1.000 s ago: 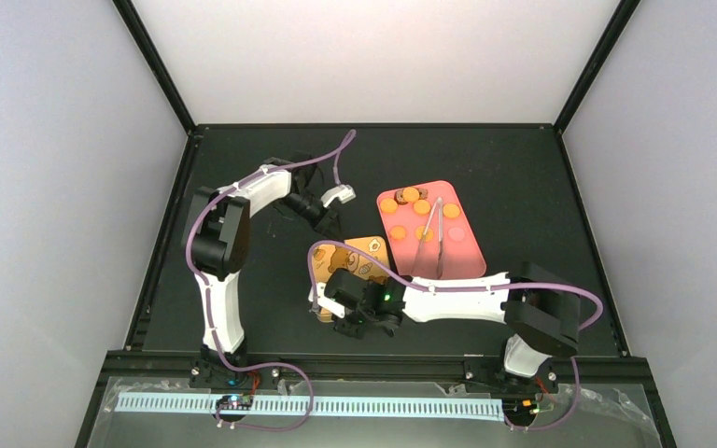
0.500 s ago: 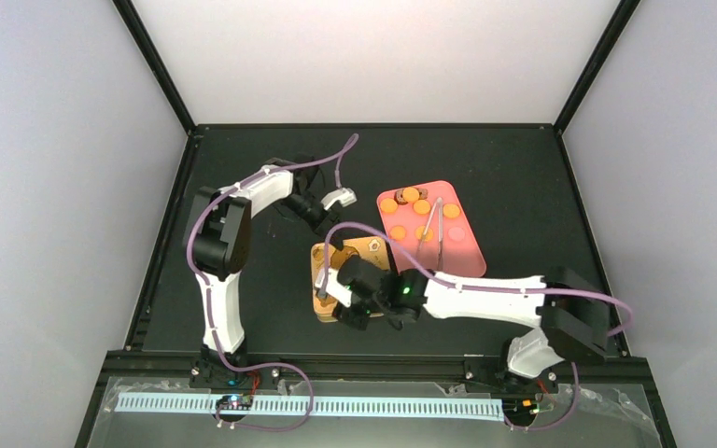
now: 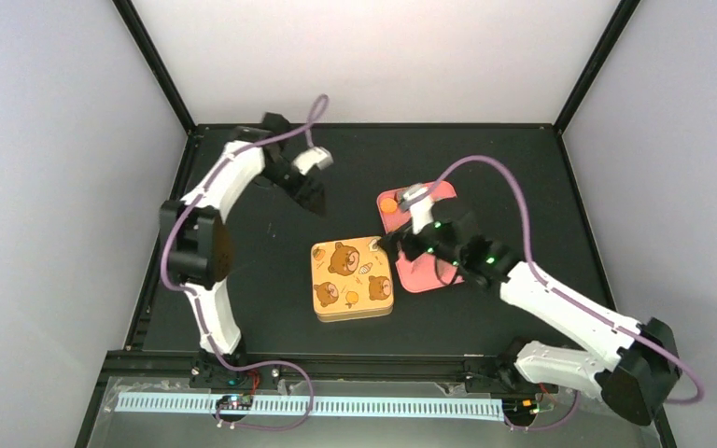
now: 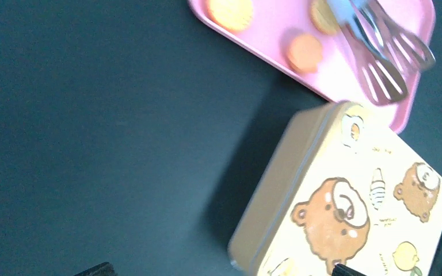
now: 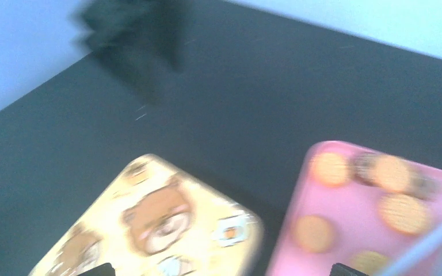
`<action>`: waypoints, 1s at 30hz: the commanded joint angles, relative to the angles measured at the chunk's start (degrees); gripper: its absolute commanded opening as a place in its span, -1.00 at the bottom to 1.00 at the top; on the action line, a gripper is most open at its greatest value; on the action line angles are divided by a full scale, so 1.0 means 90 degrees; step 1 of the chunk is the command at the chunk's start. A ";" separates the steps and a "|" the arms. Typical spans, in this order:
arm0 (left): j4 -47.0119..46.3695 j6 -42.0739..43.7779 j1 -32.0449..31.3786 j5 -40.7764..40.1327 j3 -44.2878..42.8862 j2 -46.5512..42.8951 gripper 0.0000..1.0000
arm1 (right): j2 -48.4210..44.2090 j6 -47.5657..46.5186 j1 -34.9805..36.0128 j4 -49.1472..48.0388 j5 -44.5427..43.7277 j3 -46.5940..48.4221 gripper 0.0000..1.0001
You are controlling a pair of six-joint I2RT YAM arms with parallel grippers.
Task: Pack the cookies
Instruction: Reset both arms
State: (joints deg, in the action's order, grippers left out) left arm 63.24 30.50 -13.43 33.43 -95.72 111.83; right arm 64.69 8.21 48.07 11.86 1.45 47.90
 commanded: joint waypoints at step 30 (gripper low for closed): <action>-1.1473 -0.3450 0.2686 -0.0548 0.7506 -0.3294 0.97 | 0.0667 0.0960 -0.5105 -0.6151 -0.4507 -0.3368 0.99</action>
State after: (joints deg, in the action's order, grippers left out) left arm -20.99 0.54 12.10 30.26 -31.29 85.27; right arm 67.55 16.43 2.87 -32.27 -41.04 18.68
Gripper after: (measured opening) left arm 0.988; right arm 0.997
